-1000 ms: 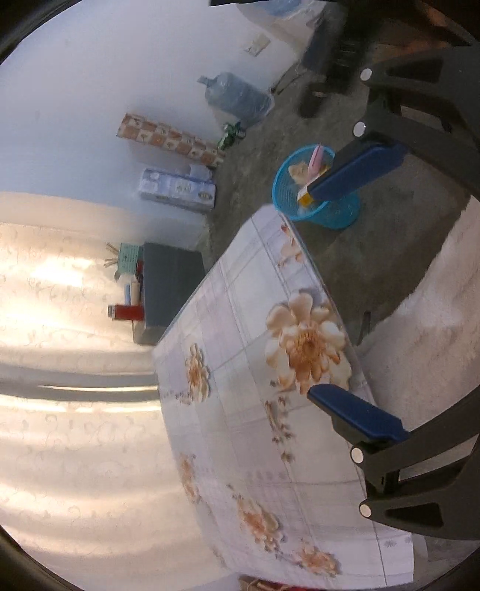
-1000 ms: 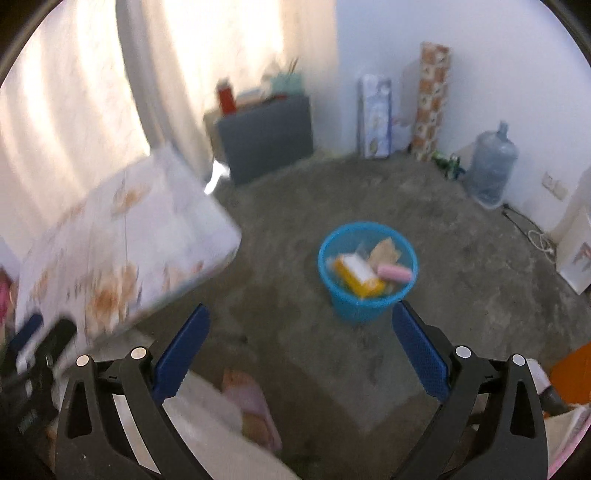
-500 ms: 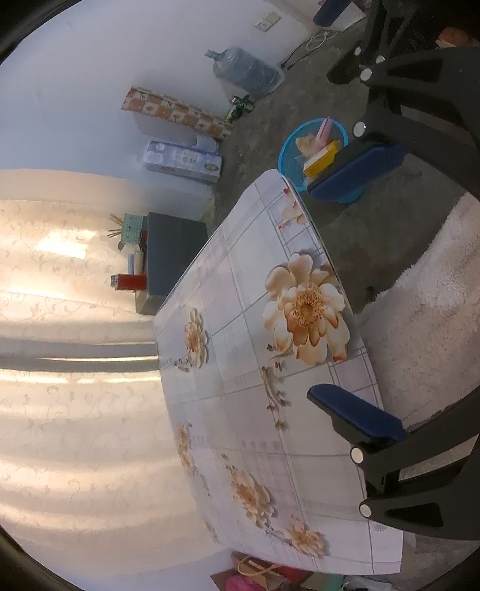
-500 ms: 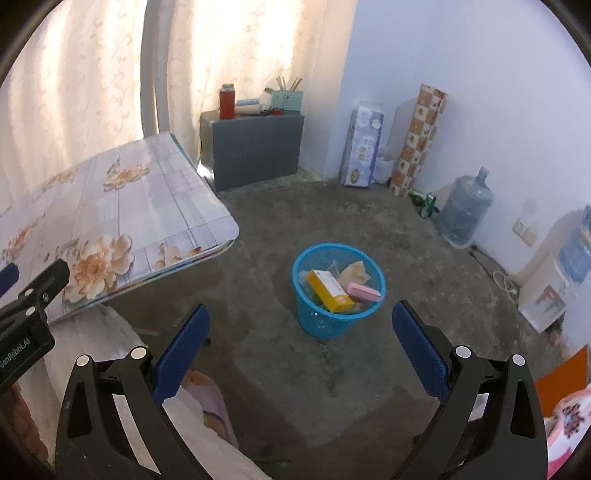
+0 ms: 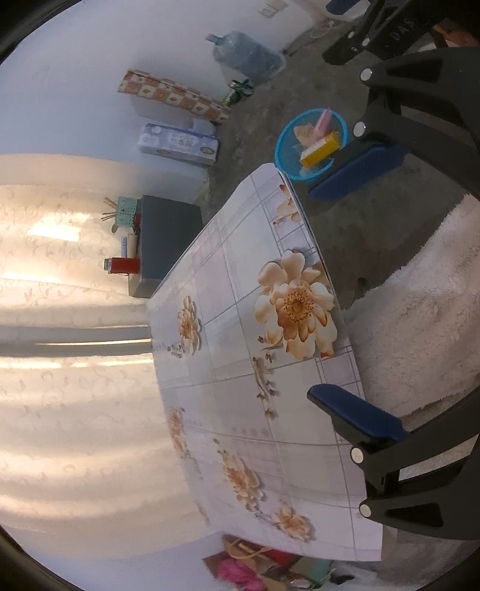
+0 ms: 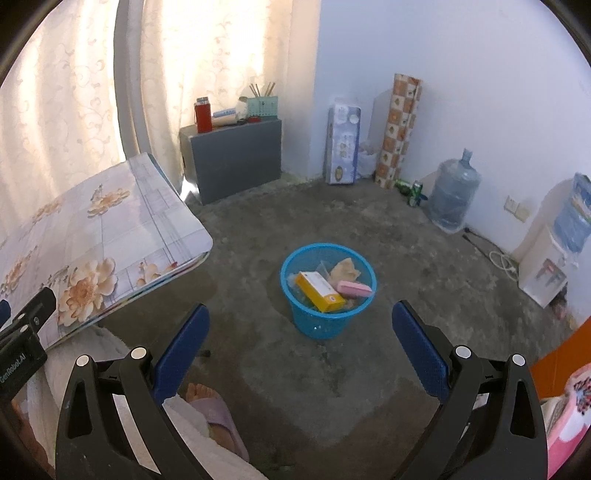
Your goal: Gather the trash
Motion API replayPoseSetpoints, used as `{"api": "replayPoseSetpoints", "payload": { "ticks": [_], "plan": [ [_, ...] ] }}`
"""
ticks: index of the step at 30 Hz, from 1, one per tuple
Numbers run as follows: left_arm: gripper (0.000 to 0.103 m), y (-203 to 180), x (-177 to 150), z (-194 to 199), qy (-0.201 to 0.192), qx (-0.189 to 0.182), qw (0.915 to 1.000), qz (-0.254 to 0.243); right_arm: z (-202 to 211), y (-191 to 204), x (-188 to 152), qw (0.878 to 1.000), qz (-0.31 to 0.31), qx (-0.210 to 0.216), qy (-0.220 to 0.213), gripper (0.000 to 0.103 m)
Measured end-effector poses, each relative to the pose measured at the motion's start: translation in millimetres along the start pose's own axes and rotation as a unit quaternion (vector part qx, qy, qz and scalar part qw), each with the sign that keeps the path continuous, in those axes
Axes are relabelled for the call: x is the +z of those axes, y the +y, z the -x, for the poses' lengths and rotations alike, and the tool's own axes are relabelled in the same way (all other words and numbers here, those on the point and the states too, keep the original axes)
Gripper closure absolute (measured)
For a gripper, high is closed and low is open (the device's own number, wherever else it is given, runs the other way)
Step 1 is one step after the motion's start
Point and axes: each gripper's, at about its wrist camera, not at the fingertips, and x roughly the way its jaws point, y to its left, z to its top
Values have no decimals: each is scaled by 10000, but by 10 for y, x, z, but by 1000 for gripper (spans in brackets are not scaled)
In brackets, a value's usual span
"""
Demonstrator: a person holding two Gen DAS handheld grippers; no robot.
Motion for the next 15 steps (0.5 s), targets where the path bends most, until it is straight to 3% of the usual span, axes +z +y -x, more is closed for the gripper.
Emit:
{"api": "replayPoseSetpoints", "payload": {
  "ticks": [15],
  "plan": [
    [6,-65,-8,6,82,12,10000,-30,-40,6,-51,9997,-14,-37,221,8]
  ]
}}
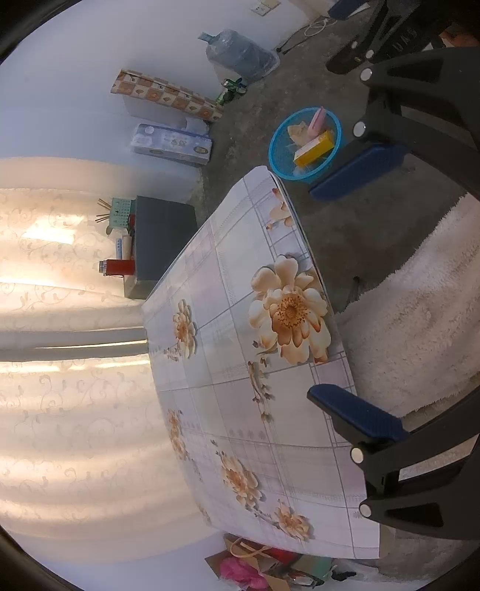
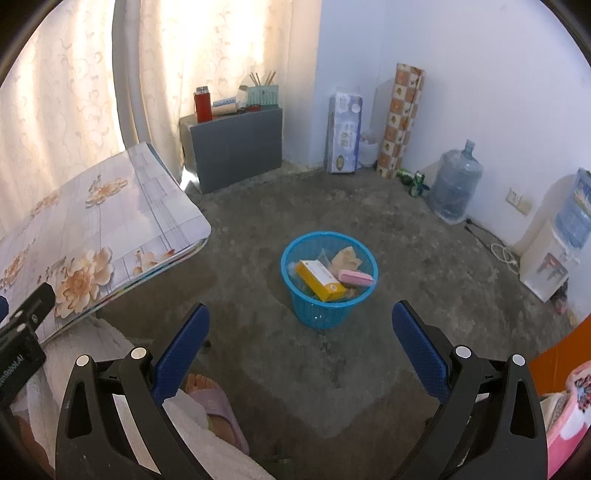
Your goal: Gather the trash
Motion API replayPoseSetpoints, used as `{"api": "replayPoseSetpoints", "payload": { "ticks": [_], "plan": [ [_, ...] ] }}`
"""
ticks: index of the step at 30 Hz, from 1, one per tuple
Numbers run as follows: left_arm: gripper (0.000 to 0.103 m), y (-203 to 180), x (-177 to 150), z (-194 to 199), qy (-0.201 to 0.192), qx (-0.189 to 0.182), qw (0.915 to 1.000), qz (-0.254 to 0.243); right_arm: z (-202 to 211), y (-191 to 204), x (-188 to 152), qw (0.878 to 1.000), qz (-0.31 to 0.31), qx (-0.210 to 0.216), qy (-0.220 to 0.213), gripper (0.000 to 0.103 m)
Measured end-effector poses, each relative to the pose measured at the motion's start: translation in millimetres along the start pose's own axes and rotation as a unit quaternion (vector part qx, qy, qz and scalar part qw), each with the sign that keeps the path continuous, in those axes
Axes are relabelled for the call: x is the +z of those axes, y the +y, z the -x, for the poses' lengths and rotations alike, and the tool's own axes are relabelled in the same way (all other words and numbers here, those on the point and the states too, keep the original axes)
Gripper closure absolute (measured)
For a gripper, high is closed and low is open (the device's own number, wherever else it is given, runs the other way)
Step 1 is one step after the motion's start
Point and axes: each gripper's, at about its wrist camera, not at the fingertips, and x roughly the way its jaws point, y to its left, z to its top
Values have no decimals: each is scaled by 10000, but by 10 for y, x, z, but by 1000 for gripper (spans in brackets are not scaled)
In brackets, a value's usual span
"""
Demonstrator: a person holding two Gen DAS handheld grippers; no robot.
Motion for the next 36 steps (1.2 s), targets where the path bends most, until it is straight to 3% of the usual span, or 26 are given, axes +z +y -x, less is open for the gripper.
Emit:
{"api": "replayPoseSetpoints", "payload": {
  "ticks": [23,36],
  "plan": [
    [6,-120,-49,-53,297,-297,9991,-68,51,-16,16,10000,-1,-49,2,8],
    [6,-171,-59,-38,333,-335,9988,-138,39,-153,-43,9993,-160,-279,195,8]
  ]
}}
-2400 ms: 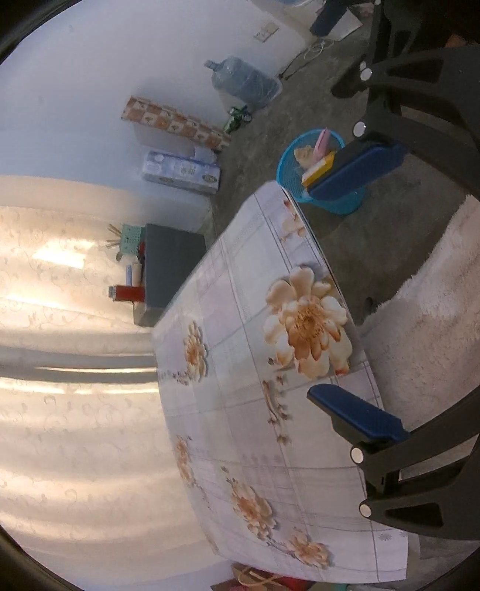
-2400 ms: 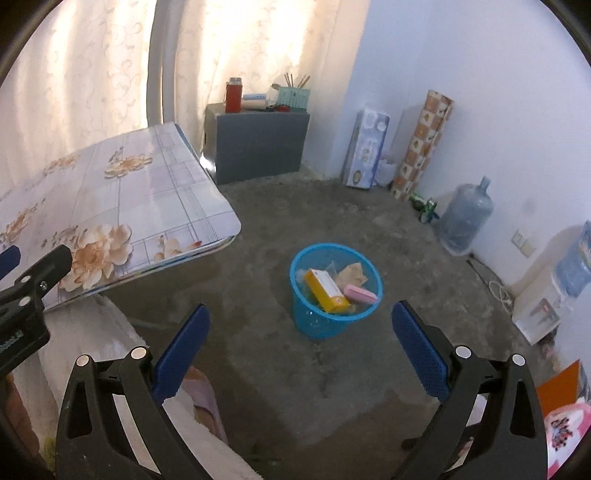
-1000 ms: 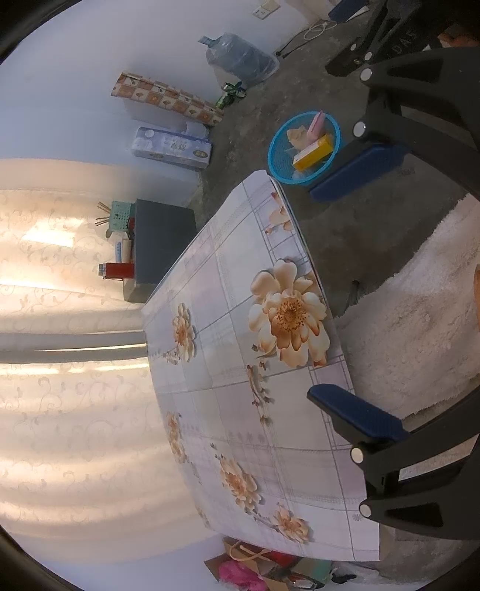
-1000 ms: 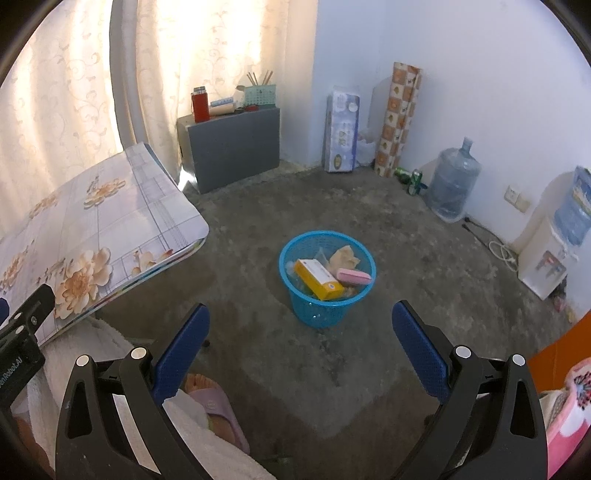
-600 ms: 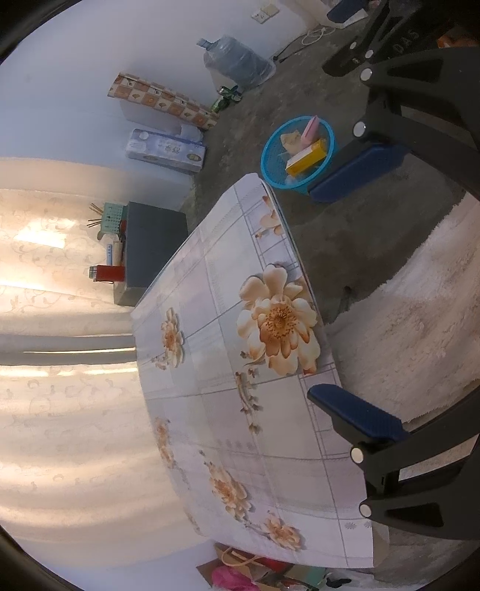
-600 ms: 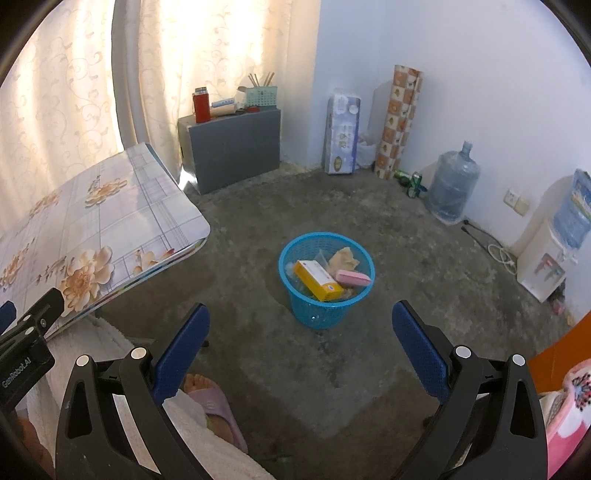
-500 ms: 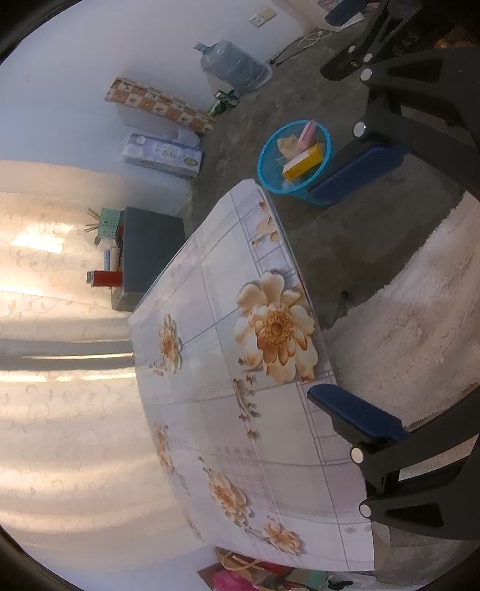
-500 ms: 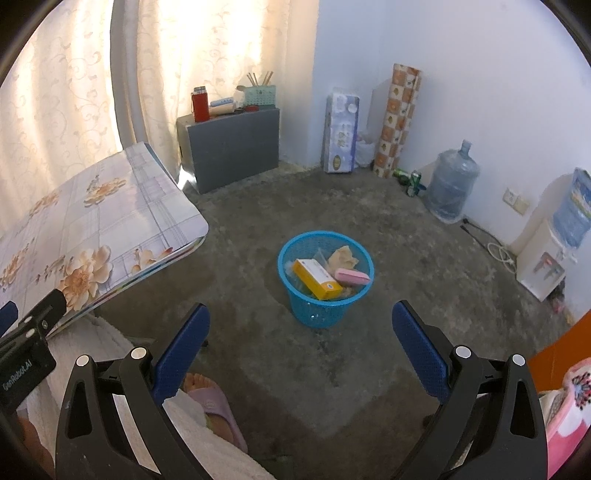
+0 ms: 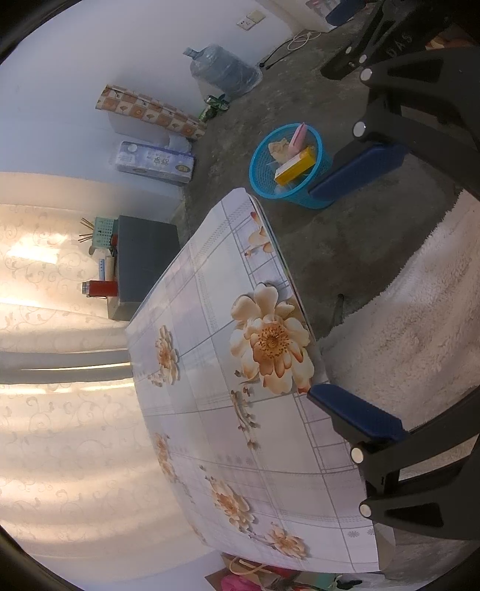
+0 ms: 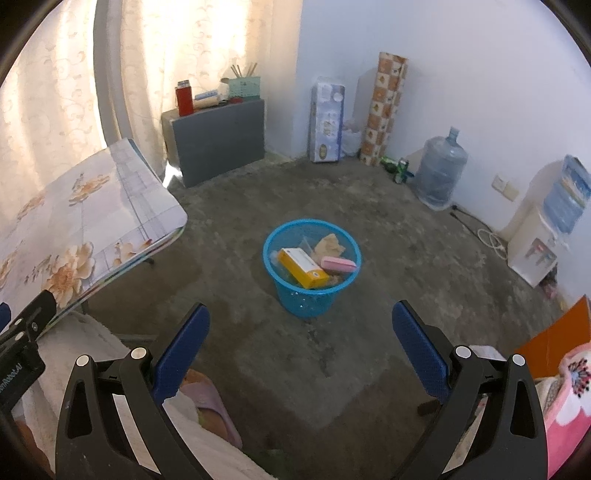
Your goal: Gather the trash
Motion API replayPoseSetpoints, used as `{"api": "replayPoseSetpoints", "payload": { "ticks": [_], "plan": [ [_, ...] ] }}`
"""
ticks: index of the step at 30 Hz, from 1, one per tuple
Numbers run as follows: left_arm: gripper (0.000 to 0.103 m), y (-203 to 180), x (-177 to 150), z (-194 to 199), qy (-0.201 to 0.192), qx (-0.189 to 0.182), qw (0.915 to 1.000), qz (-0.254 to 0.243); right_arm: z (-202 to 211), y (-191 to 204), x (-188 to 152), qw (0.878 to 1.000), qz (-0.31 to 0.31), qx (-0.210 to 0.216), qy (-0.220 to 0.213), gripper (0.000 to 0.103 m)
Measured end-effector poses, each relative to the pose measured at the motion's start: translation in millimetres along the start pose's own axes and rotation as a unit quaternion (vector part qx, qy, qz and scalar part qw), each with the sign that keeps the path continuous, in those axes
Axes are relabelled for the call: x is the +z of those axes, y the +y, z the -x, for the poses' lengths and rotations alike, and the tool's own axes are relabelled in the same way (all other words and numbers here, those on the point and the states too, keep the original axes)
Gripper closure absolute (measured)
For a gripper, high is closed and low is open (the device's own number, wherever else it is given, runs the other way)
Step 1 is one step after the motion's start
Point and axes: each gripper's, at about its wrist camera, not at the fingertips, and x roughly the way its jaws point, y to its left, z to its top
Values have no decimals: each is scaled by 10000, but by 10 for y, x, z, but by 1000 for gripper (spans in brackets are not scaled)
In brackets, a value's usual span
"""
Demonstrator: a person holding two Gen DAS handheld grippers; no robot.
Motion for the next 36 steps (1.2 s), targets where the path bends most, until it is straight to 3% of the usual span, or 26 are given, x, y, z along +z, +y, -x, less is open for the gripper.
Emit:
{"api": "replayPoseSetpoints", "payload": {
  "ticks": [36],
  "plan": [
    [6,13,54,10,-81,57,9999,101,-18,-157,-23,9997,-88,-169,136,8]
  ]
}}
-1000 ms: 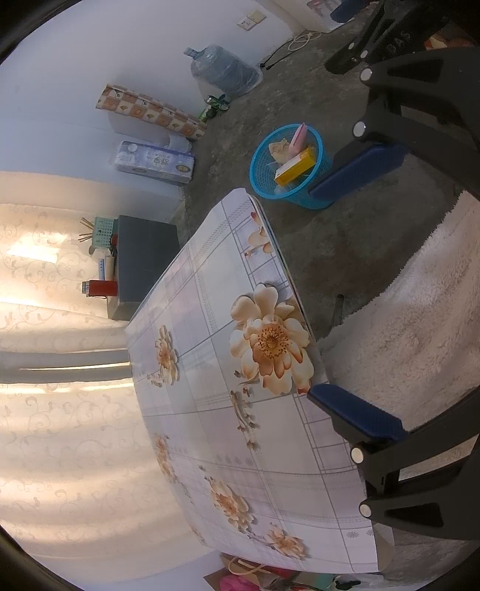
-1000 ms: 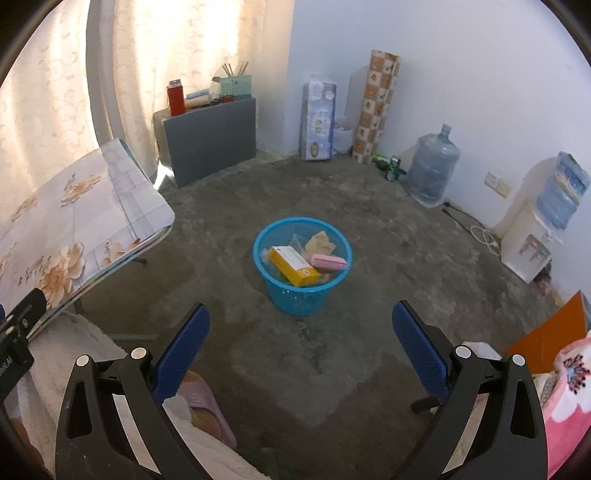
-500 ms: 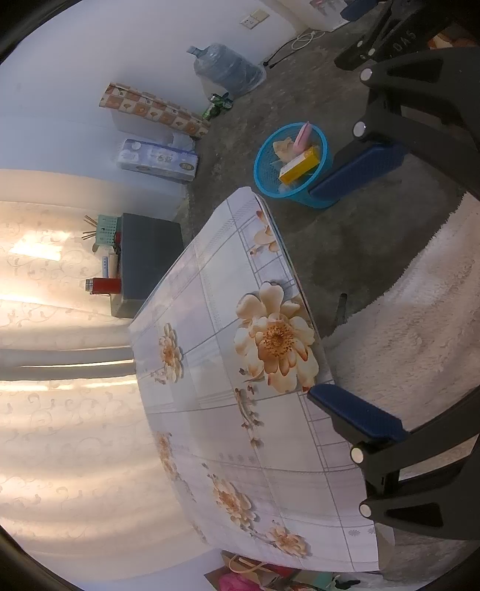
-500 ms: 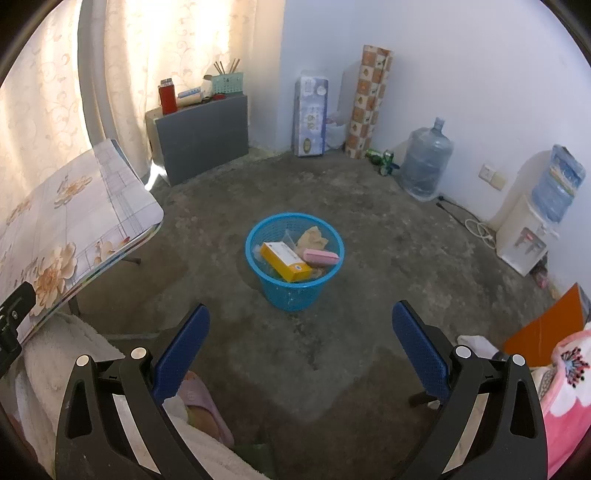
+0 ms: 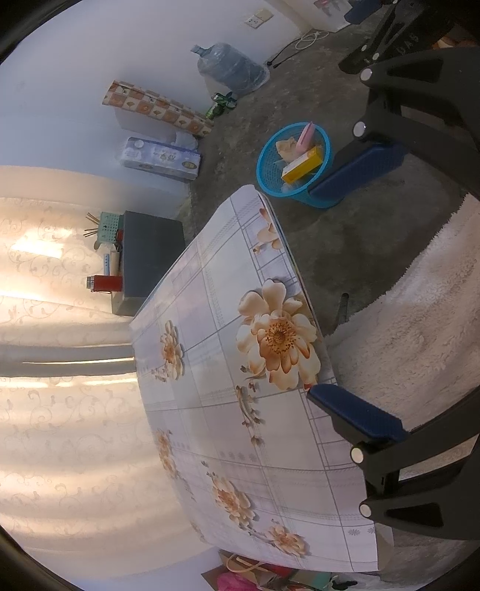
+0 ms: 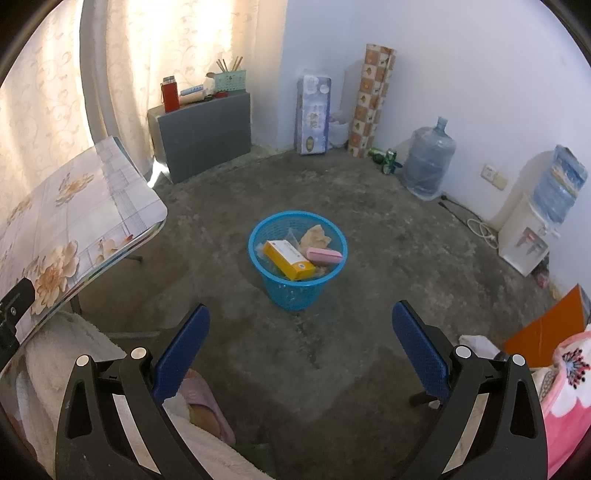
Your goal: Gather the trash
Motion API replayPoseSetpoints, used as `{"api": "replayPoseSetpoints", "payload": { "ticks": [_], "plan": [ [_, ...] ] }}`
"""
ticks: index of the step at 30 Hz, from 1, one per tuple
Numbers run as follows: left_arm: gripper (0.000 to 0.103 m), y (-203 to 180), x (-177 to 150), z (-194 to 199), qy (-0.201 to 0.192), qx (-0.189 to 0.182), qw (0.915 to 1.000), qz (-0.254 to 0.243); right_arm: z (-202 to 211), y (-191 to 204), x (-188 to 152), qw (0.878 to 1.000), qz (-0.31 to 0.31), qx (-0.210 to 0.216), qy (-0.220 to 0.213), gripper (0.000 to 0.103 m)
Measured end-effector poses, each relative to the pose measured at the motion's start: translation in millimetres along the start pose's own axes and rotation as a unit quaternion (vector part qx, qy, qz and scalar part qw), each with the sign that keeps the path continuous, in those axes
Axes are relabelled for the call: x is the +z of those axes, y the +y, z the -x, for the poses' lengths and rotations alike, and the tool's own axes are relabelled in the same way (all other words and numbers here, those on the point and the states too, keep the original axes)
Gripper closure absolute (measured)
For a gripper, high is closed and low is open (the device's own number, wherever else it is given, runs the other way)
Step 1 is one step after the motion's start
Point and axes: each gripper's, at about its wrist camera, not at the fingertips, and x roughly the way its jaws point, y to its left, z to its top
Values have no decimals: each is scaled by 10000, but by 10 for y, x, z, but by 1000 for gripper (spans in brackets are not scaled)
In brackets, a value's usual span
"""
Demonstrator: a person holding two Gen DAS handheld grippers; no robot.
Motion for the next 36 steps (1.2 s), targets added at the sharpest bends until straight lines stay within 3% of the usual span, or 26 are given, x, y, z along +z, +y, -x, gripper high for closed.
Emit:
{"api": "replayPoseSetpoints", "payload": {
  "ticks": [36],
  "plan": [
    [6,-2,-17,6,19,0,10000,54,48,2,54,10000,-2,11,8,8]
  ]
}}
